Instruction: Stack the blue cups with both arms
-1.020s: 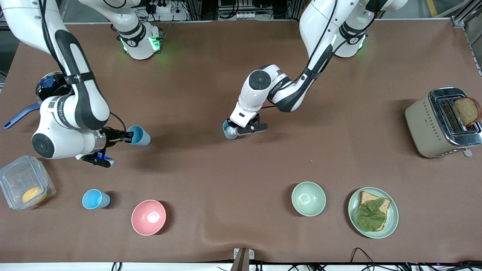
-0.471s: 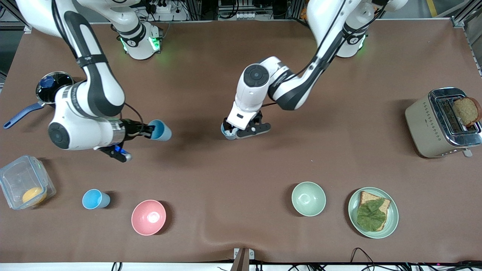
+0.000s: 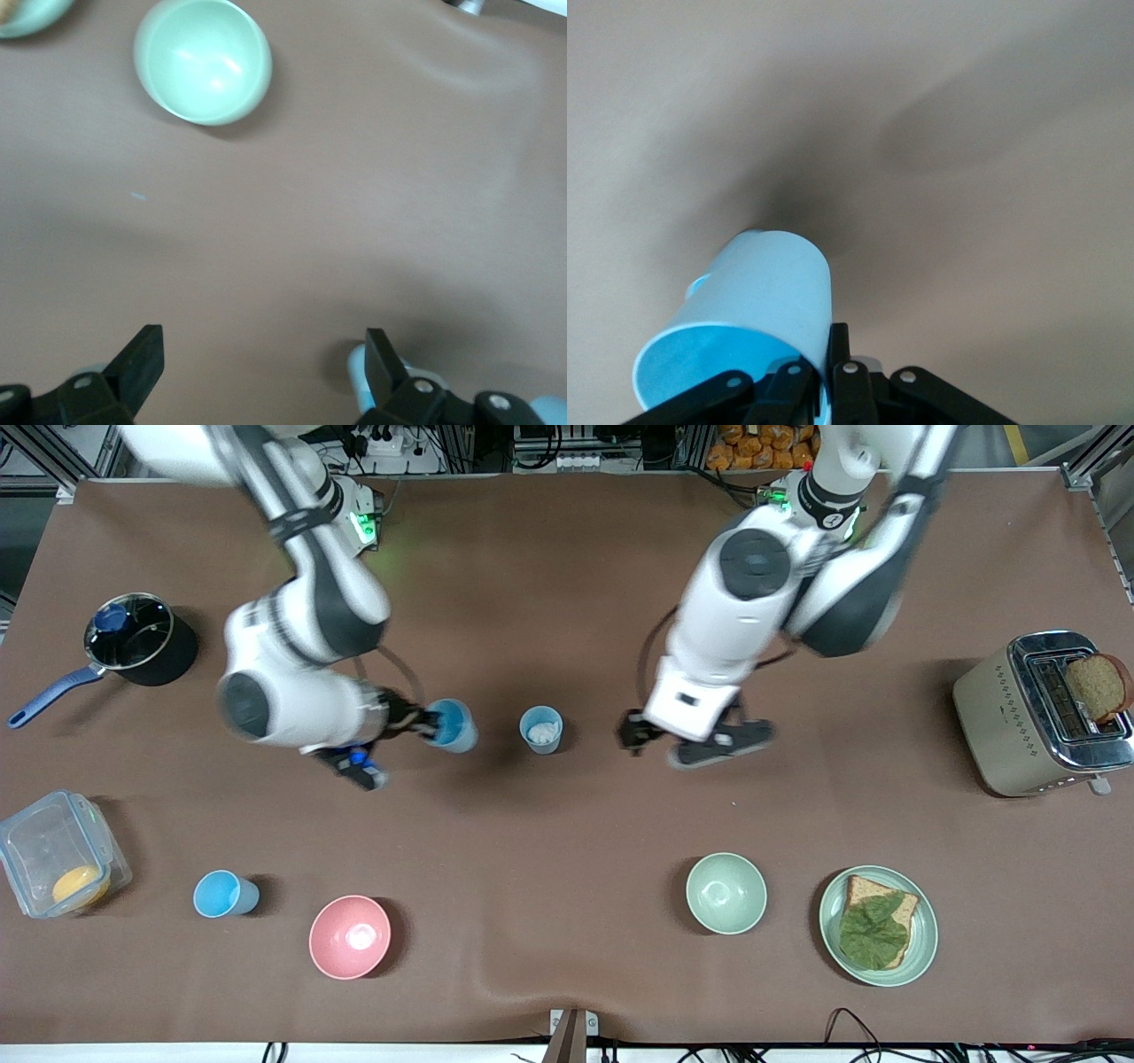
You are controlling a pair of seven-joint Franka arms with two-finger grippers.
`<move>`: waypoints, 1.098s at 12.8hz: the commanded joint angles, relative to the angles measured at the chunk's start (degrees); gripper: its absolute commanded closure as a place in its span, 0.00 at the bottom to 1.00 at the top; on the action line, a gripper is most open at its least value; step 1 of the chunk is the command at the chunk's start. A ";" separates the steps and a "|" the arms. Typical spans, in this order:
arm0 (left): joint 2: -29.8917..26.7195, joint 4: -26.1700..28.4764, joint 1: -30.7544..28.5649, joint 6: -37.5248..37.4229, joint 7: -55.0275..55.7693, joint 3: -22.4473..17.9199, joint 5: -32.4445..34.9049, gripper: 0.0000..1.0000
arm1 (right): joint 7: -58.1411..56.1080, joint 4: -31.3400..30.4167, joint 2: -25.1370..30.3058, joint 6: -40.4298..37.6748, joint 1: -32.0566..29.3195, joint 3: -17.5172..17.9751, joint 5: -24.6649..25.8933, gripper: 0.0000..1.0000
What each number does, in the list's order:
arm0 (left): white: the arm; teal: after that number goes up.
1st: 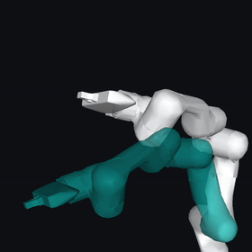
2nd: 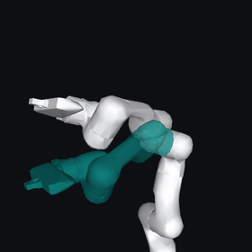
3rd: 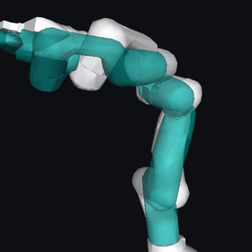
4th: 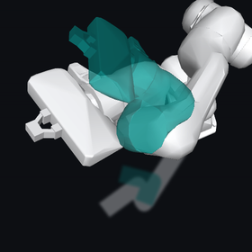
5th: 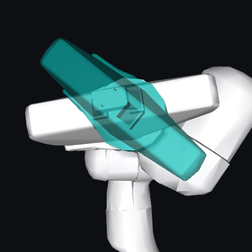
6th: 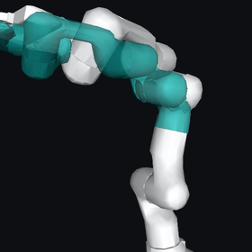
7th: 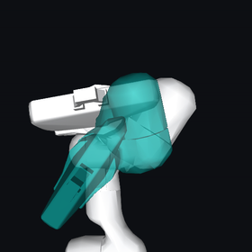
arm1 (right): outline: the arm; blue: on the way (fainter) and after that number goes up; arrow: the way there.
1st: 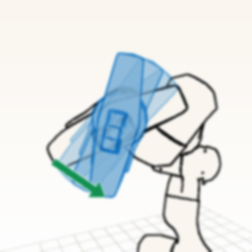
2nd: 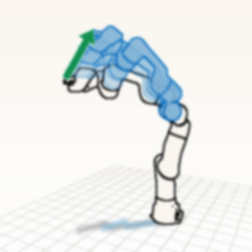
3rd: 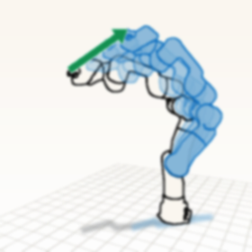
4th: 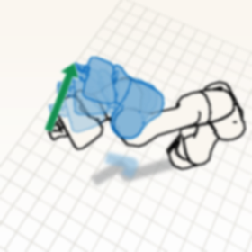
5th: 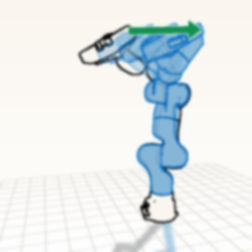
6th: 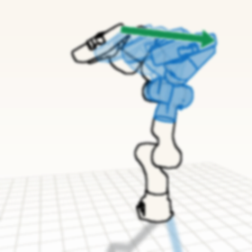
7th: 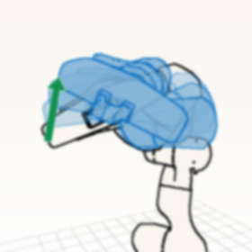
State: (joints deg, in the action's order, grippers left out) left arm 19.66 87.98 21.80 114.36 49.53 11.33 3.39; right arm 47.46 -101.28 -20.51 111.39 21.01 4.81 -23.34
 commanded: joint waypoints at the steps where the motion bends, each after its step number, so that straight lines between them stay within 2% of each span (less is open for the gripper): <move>1: -4.09 1.58 -5.87 -6.40 -10.98 0.62 1.00 0.00 | 6.84 0.74 -0.32 1.72 5.08 -0.68 -1.09 1.00; 3: -6.20 1.23 -9.56 -8.96 -16.90 0.53 1.70 0.00 | 8.69 0.74 -1.28 3.56 7.19 -0.68 -1.36 1.00; 6: -10.33 1.05 -11.68 -13.79 -21.56 0.53 6.70 0.00 | 11.77 0.65 -3.57 7.51 10.97 -0.77 -0.75 1.00; 11: -15.08 0.70 -17.66 -17.58 -25.18 0.71 5.58 0.00 | 11.87 0.91 -5.42 10.16 11.68 -0.77 -0.66 1.00; 12: -15.43 0.61 -18.45 -18.20 -25.27 0.71 5.22 0.00 | 11.69 0.91 -5.42 10.07 12.21 -0.94 0.04 0.77; 13: -16.13 0.70 -19.68 -18.38 -25.36 0.71 4.70 0.00 | 12.04 1.00 -5.07 9.90 12.12 -1.12 0.65 0.01; 14: -16.31 0.61 -20.65 -18.47 -25.36 0.88 4.61 0.00 | 11.78 1.00 -4.11 9.37 11.69 -1.56 1.88 0.00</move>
State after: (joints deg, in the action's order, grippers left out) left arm 4.90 87.87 3.26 96.69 25.42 11.32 8.73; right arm 58.33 -101.01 -25.66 121.35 32.05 4.55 -23.13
